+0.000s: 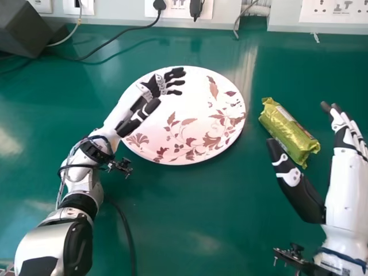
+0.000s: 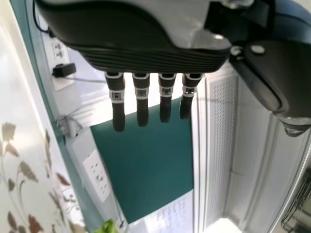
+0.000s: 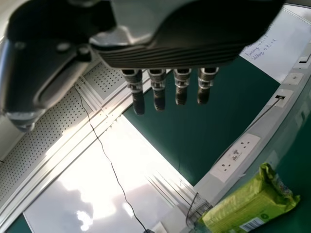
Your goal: Pick up biscuit and place it in the plate
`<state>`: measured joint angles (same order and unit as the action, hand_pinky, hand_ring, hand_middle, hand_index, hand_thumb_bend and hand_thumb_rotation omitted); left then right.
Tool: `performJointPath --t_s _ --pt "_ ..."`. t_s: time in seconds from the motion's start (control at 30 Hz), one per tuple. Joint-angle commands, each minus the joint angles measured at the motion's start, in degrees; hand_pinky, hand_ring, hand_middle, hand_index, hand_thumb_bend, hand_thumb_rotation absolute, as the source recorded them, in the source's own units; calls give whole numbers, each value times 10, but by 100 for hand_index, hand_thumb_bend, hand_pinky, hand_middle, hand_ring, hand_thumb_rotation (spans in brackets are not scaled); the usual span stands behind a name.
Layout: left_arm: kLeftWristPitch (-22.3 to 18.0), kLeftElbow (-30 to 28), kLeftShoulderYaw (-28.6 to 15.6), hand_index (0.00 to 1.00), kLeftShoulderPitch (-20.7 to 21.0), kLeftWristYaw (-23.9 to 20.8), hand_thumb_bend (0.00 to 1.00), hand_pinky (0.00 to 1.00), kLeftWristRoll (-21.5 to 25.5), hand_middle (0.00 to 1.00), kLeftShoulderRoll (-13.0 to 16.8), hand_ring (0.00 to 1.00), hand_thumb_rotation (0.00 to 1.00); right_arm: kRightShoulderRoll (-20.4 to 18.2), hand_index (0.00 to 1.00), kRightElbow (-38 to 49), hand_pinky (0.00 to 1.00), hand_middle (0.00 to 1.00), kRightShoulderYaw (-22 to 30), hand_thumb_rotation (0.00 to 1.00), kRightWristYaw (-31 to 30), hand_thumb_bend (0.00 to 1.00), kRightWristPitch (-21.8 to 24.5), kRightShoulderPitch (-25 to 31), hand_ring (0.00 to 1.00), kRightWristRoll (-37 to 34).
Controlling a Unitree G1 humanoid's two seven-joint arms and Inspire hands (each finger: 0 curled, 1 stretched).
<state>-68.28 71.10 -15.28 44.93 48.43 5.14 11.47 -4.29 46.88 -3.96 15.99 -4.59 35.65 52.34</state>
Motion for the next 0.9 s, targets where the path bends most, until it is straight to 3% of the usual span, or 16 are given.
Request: performJointPath --t_s 0.0,0.27,0.33,0.43,0.6,0.7,0.87 --pt "1 11 10 95 -18 -14 100 79 -8 95 9 91 54 -10 95 10 100 100 -3 53 3 100 2 17 100 -3" --pt "3 9 17 95 -19 -11 100 78 6 95 10 90 54 -6 95 8 100 100 -2 54 2 98 4 13 100 -2" --pt "27 7 8 95 -18 20 100 78 33 95 4 90 54 -6 95 8 100 100 -2 54 1 98 4 13 100 -4" --pt "95 1 -29 96 -14 100 100 79 110 95 -14 91 55 -3 91 6 97 99 0 56 -1 100 1 11 100 -24" --pt "190 -1 -80 97 -1 173 100 78 192 95 -33 91 56 2 87 -9 89 93 8 61 5 100 -26 5 94 -117" --pt "227 1 -97 98 5 194 100 80 214 95 -38 91 60 4 85 -14 87 91 15 64 5 100 -41 4 92 -153" --pt "257 -3 -113 100 9 205 100 79 227 96 -40 91 63 5 83 -11 84 90 18 62 6 100 -70 2 90 -192"
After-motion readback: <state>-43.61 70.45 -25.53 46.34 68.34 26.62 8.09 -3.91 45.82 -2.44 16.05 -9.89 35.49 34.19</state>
